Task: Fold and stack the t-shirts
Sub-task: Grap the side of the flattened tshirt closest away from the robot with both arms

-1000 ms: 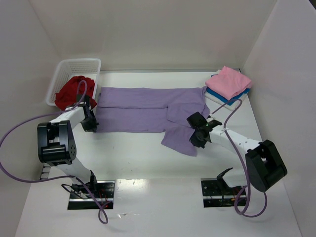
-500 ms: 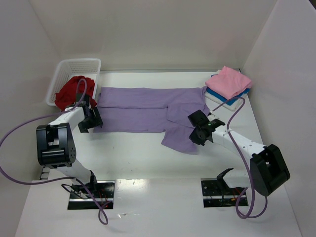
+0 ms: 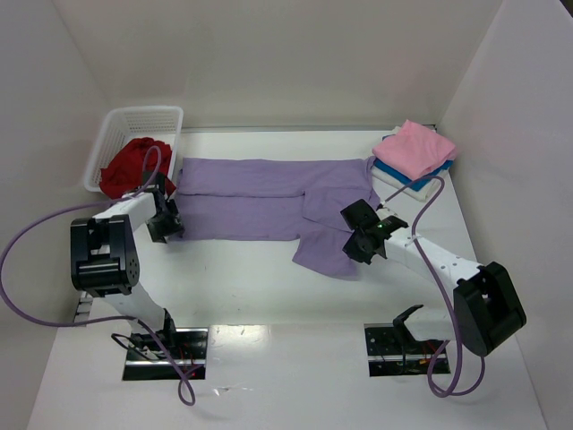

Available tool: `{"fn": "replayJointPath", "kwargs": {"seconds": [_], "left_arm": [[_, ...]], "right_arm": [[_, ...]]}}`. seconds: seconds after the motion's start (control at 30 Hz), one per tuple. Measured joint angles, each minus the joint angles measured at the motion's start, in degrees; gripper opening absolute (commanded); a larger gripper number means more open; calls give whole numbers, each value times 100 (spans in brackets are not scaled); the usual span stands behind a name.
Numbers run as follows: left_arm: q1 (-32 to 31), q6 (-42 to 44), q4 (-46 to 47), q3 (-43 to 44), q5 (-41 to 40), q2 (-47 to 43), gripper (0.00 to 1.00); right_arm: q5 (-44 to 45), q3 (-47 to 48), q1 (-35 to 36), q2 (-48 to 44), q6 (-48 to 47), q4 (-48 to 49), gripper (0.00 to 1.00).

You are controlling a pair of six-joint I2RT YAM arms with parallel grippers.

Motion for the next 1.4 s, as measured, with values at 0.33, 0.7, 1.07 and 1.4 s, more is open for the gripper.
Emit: {"fn": "replayJointPath", "kwargs": {"seconds": [0.33, 0.7, 1.07, 1.4], "left_arm": [[-15, -2, 4, 55, 0, 52, 0], [-173, -2, -26, 63, 131, -240, 0], [-358, -11, -48, 1165, 337, -621, 0], [-358, -22, 52, 1934, 487, 39, 0]], "right_arm": [[-11, 0, 0, 0, -61, 2, 0], [22, 205, -142, -203, -219, -35, 0], [61, 1049, -1246, -267, -1036, 199, 0], [-13, 1681, -1537, 319, -1331, 798, 0]]}}
